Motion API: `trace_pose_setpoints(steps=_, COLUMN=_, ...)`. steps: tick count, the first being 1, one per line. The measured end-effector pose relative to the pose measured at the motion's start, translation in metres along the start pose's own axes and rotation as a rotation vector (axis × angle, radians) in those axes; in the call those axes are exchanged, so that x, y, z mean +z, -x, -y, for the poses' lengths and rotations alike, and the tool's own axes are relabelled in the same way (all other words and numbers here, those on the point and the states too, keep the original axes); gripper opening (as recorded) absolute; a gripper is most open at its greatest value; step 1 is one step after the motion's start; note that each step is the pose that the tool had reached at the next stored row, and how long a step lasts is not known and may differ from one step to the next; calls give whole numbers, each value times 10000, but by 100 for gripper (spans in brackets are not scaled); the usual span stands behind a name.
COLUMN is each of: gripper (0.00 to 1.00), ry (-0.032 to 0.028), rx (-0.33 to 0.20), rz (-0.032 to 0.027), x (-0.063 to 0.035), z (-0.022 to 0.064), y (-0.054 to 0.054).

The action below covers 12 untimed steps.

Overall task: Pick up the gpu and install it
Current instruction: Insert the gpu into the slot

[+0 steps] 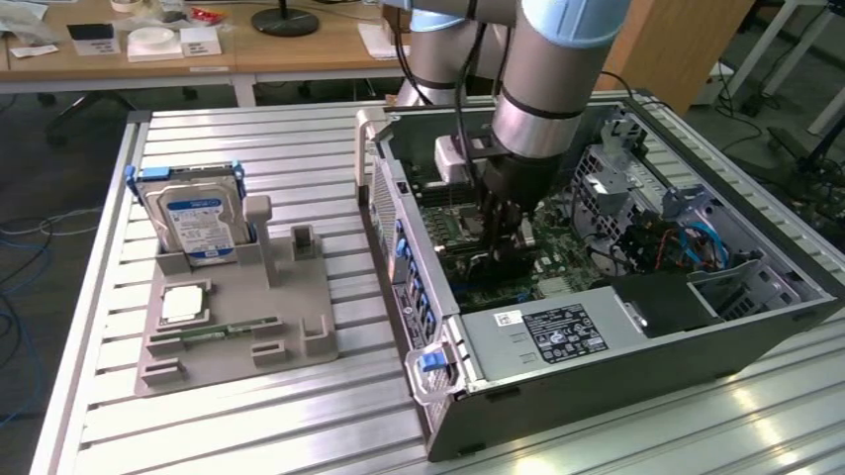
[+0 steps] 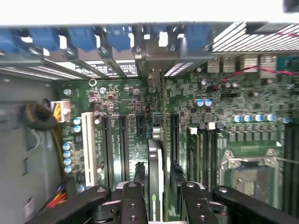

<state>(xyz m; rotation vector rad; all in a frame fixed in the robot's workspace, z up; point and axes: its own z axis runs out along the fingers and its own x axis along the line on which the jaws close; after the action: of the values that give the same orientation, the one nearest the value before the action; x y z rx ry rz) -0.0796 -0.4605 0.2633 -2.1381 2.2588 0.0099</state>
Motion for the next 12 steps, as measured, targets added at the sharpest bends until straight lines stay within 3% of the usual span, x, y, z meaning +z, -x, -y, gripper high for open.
trace_pose_setpoints(steps=4, gripper=35, ry=0, rx=0, rz=0, x=-181, z=3, y=5)
trace_pose_setpoints(steps=7, gripper=34, ry=-2, rx=-1, rz=-1, x=-188, z=3, y=5)
trace_pose_setpoints(steps=12, gripper=16, ry=0, rx=0, rz=-3, x=-189, z=3, y=5)
